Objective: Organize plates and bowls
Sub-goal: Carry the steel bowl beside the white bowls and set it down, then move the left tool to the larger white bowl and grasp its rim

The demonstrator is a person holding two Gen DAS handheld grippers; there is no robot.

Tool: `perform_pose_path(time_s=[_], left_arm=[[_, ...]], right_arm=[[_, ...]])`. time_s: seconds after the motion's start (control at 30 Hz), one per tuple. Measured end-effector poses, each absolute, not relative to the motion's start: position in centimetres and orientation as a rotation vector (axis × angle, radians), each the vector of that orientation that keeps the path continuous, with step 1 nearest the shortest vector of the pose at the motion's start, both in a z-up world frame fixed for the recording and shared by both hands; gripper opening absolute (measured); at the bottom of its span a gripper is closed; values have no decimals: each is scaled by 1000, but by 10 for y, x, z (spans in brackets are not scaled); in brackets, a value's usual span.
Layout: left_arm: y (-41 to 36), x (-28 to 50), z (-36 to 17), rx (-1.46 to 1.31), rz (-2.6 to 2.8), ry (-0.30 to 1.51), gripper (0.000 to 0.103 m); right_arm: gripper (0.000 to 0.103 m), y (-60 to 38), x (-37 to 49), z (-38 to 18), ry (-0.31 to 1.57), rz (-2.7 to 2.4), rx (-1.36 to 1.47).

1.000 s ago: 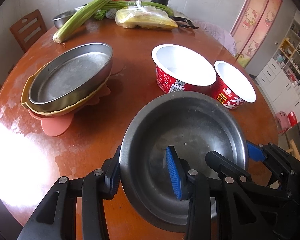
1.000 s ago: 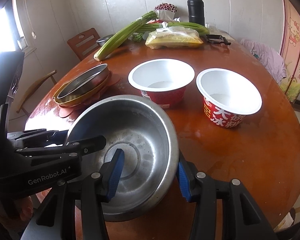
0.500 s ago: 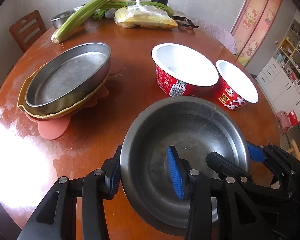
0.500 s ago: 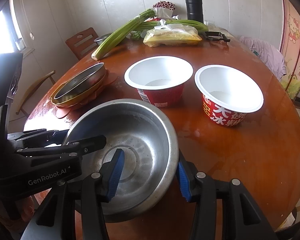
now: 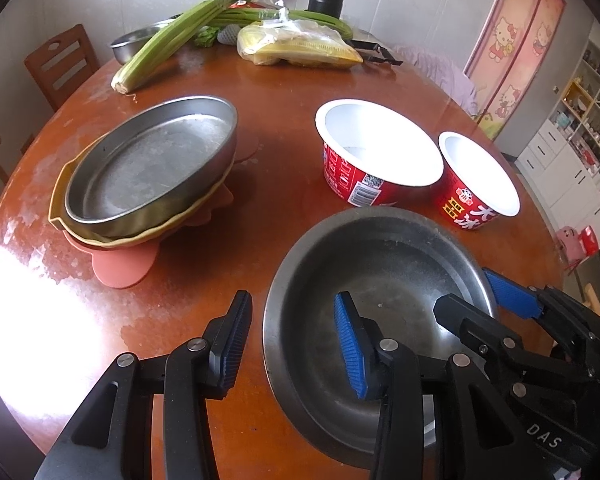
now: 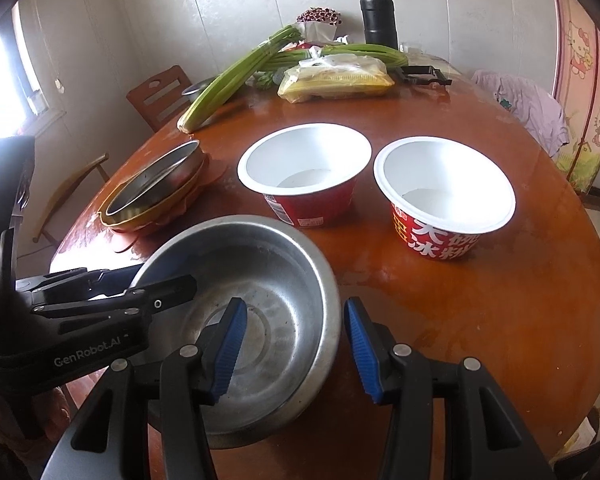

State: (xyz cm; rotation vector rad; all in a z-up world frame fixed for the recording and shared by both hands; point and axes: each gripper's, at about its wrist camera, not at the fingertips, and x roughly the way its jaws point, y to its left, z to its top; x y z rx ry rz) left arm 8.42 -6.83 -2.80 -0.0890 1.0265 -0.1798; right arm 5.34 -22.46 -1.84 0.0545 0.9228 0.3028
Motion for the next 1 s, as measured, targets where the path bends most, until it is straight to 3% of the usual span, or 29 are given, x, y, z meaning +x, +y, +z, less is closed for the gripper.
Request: perform_pose_path(time_s=[0.43,1.0], left_arm=[[-54,94,-4,-125,-174,983,46],[-77,163,30,-25,-224,975,47]], right_arm=[[50,-234,68,-10,913,299,129],[50,-234,116,-2,951,283,211]])
